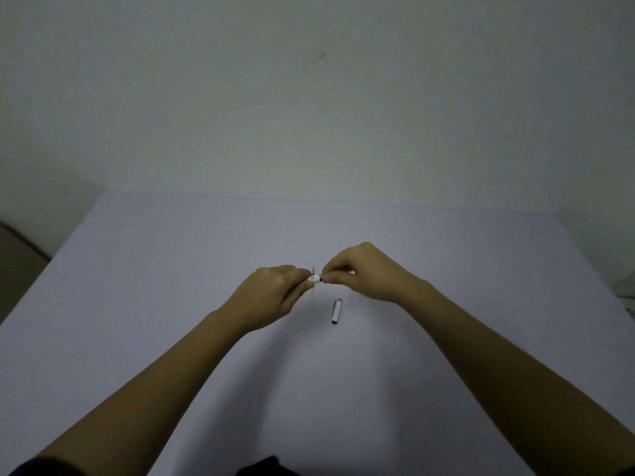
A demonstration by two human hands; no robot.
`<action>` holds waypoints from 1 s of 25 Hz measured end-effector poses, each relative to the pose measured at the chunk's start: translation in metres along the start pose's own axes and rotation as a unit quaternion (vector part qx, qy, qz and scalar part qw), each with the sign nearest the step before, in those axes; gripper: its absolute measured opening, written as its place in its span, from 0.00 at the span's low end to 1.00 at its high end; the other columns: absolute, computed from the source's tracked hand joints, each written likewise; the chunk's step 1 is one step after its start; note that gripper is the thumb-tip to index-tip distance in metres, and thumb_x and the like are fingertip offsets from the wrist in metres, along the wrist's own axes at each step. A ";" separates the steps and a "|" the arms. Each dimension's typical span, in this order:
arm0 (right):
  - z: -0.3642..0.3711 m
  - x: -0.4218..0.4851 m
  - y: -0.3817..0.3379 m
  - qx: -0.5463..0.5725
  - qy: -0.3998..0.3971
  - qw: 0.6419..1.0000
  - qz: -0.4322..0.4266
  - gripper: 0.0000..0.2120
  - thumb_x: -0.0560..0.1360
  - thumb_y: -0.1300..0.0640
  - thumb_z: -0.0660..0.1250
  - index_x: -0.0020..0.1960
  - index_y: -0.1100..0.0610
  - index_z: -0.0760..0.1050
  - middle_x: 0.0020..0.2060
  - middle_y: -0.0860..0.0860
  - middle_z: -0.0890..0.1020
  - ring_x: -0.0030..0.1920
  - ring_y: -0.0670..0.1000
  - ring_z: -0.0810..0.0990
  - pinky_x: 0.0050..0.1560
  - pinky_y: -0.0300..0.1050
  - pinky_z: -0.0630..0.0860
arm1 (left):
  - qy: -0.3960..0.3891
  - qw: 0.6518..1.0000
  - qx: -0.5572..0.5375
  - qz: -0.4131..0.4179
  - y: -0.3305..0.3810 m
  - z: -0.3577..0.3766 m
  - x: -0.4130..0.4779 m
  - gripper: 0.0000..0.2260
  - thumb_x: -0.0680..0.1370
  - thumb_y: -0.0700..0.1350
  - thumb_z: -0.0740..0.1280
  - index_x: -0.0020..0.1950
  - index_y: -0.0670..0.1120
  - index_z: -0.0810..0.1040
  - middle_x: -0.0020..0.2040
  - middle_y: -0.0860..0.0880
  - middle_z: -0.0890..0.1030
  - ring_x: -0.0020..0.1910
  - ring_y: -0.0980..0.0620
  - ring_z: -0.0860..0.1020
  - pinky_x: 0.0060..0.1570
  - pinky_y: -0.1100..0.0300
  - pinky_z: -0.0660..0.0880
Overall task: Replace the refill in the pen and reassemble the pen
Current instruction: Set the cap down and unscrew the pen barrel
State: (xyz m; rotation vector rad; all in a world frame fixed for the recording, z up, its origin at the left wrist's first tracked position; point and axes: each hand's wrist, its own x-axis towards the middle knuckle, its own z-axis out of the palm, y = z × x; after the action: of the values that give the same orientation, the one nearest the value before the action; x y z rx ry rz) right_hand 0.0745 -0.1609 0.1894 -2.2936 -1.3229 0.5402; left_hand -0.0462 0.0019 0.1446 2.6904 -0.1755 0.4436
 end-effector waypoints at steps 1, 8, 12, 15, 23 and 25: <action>-0.001 -0.003 0.000 -0.004 0.022 0.999 -0.025 0.06 0.73 0.53 0.68 0.47 0.54 0.82 0.42 0.48 0.84 0.41 0.45 0.78 0.45 0.42 0.74 | 0.004 1.000 -0.010 -0.009 0.003 0.001 -0.001 0.21 0.77 0.56 0.52 0.48 0.43 0.78 0.32 0.47 0.77 0.28 0.51 0.71 0.28 0.63 0.64; -0.005 -0.016 -0.002 -0.054 0.006 0.998 -0.013 0.14 0.78 0.48 0.59 0.55 0.54 0.79 0.46 0.49 0.84 0.40 0.46 0.76 0.43 0.40 0.71 | 0.059 0.998 -0.009 0.004 0.011 0.002 -0.005 0.20 0.79 0.56 0.52 0.51 0.45 0.77 0.33 0.51 0.74 0.30 0.55 0.68 0.30 0.64 0.66; -0.010 -0.017 -0.001 -0.023 0.030 0.999 -0.037 0.04 0.73 0.53 0.69 0.45 0.53 0.80 0.38 0.44 0.82 0.39 0.42 0.77 0.44 0.43 0.74 | 0.082 0.996 -0.011 0.009 0.014 0.004 -0.009 0.22 0.79 0.57 0.51 0.50 0.43 0.77 0.34 0.48 0.76 0.30 0.54 0.69 0.31 0.66 0.65; -0.012 -0.019 -0.005 -0.021 0.039 0.998 -0.052 0.09 0.71 0.50 0.71 0.48 0.52 0.78 0.39 0.41 0.78 0.41 0.39 0.75 0.46 0.38 0.71 | 0.112 0.994 0.012 0.012 0.016 0.006 -0.009 0.21 0.80 0.56 0.52 0.48 0.42 0.77 0.34 0.48 0.77 0.30 0.53 0.71 0.32 0.70 0.61; -0.012 -0.017 -0.006 -0.042 0.032 0.997 -0.062 0.06 0.72 0.52 0.70 0.45 0.54 0.75 0.38 0.43 0.76 0.40 0.41 0.73 0.42 0.38 0.69 | 0.129 0.992 0.014 0.010 0.016 0.009 -0.007 0.23 0.79 0.56 0.53 0.43 0.41 0.78 0.33 0.46 0.77 0.29 0.51 0.71 0.30 0.67 0.62; -0.014 -0.020 -0.009 -0.043 0.028 0.997 -0.049 0.10 0.73 0.47 0.67 0.50 0.53 0.75 0.42 0.44 0.77 0.43 0.44 0.74 0.45 0.39 0.72 | 0.134 0.991 0.020 0.014 0.017 0.009 -0.005 0.22 0.79 0.55 0.54 0.43 0.40 0.78 0.33 0.47 0.77 0.29 0.51 0.72 0.32 0.69 0.60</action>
State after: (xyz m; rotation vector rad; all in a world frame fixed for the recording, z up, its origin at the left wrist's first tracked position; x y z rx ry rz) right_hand 0.0664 -0.1764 0.2083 -2.2791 -1.4484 0.3910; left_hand -0.0512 -0.0173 0.1415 2.6360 -0.1277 0.8180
